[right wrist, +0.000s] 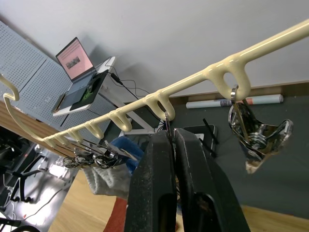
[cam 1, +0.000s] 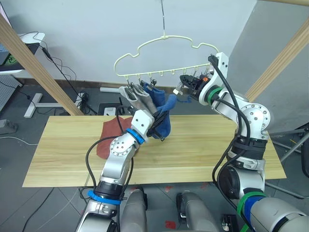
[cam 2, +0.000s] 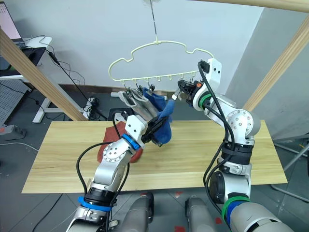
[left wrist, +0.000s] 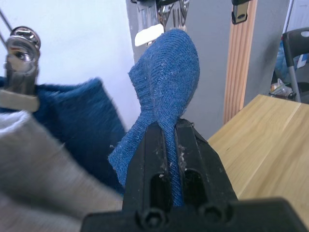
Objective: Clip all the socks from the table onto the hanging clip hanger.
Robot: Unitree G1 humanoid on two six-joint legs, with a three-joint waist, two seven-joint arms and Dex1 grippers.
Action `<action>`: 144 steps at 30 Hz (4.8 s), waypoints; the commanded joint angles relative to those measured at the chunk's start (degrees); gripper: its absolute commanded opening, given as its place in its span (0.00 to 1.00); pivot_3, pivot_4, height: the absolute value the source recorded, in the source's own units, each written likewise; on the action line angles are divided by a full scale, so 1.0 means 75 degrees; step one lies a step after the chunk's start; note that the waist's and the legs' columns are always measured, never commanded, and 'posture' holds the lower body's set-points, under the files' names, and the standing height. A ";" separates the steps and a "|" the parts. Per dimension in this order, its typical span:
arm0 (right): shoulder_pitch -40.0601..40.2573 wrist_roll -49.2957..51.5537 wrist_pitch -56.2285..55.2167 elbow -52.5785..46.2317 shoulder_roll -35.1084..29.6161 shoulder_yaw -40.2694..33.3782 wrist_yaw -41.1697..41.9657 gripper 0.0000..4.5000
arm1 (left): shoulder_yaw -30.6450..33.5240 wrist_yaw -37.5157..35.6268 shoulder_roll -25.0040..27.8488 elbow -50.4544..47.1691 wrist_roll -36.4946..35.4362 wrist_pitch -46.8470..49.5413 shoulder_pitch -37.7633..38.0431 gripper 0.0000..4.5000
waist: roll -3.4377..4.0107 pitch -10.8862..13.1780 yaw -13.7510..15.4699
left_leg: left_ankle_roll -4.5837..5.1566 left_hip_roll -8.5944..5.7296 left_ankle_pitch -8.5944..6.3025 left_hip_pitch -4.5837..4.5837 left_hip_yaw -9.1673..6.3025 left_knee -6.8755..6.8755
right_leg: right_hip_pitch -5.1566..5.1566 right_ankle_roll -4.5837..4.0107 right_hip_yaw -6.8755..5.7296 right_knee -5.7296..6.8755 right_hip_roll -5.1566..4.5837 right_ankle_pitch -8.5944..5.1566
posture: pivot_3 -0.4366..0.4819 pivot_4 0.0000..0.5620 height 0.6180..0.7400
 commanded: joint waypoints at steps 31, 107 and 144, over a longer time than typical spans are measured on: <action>0.0665 0.1360 0.0826 -0.1377 -0.0397 -0.0340 -0.0253 0.89 | 0.0100 -0.0447 -0.0282 -0.0094 -0.1179 0.1438 -0.0591 0.55 | 0.0000 0.0000 -0.0057 | 0.0001 0.0002 0.0001 -0.0020 -0.0019 0.0000 | -0.0007 0.0000 -0.0020 -0.0003 0.0003 0.0000 | 0.41 0.43 1.00; -0.0322 -0.4373 -0.7662 0.3614 0.0096 0.2570 -0.0098 0.29 | 0.2300 0.0120 0.2638 -0.4740 -0.4295 0.4996 0.1071 1.00 | 0.0007 0.0007 -0.0006 | -0.0005 0.0014 0.0006 -0.0011 -0.0027 -0.0001 | -0.0007 -0.0012 -0.0022 0.0002 0.0012 0.0001 | 0.54 0.47 1.00; -0.0800 -0.4345 -0.7850 0.4316 0.0264 0.2443 -0.0076 0.36 | 0.2156 0.0161 0.2668 -0.4768 -0.4261 0.4934 0.1089 1.00 | 0.0009 0.0008 0.0004 | -0.0005 0.0014 0.0005 -0.0011 -0.0027 -0.0002 | -0.0008 -0.0012 -0.0023 0.0001 0.0011 0.0002 | 0.55 0.46 1.00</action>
